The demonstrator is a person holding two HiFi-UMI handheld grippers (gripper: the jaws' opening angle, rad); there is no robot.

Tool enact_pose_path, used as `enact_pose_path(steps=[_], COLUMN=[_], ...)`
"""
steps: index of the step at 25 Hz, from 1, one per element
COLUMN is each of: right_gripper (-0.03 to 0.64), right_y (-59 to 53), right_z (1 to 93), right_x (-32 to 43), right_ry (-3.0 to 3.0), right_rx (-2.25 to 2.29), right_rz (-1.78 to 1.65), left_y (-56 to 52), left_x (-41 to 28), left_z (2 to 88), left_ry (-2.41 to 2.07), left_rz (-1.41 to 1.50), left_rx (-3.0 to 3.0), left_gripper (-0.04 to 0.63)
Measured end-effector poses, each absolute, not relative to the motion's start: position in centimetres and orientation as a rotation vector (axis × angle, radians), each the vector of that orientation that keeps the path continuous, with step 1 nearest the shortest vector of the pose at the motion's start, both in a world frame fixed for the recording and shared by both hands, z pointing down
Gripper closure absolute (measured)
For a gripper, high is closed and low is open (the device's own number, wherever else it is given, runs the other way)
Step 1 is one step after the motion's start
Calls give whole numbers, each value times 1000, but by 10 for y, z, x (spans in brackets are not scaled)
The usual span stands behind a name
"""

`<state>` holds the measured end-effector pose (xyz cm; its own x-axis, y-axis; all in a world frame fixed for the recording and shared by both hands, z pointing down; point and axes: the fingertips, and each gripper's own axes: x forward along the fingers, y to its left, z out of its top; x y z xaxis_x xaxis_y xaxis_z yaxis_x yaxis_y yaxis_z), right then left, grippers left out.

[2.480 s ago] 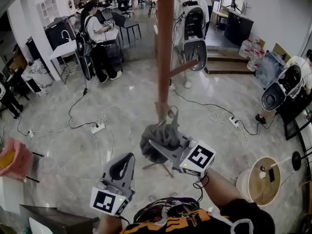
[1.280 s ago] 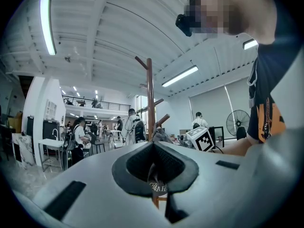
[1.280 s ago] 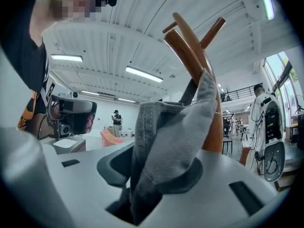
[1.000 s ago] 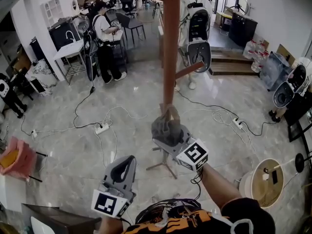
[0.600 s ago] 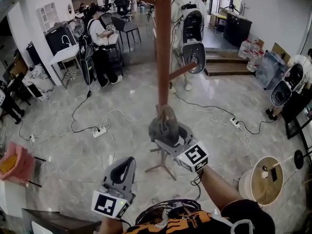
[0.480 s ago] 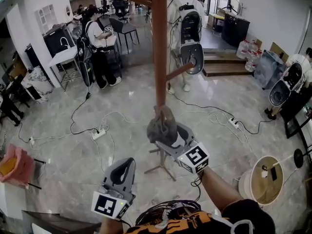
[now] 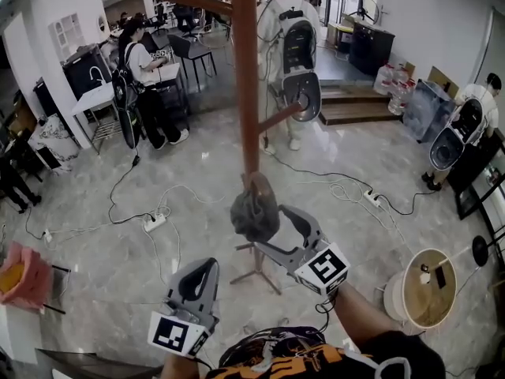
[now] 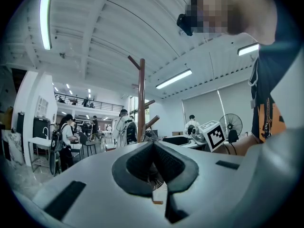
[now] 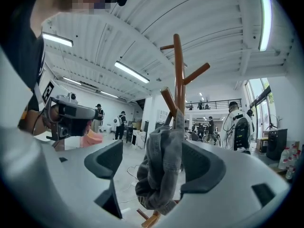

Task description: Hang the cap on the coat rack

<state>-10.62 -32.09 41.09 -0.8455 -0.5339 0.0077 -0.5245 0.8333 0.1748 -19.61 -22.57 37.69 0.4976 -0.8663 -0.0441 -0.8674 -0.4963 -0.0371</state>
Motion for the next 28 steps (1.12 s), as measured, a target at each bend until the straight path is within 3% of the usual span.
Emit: enact_pose_path(steps=[9, 14, 28], right_gripper=[244, 267, 479], right_y=[-285, -269, -264], right_z=[381, 380, 364], right_x=[-97, -94, -81], right_ry=[-2983, -3021, -3090], right_rx=[804, 783, 759], right_rz=[-412, -316, -302], left_y=[-230, -228, -237], left_x=[-198, -203, -194], left_z=[375, 373, 379], left_ry=[1536, 1548, 1543], left_rz=[32, 49, 26], left_rx=[-2676, -2659, -2676], left_gripper=[572, 572, 572])
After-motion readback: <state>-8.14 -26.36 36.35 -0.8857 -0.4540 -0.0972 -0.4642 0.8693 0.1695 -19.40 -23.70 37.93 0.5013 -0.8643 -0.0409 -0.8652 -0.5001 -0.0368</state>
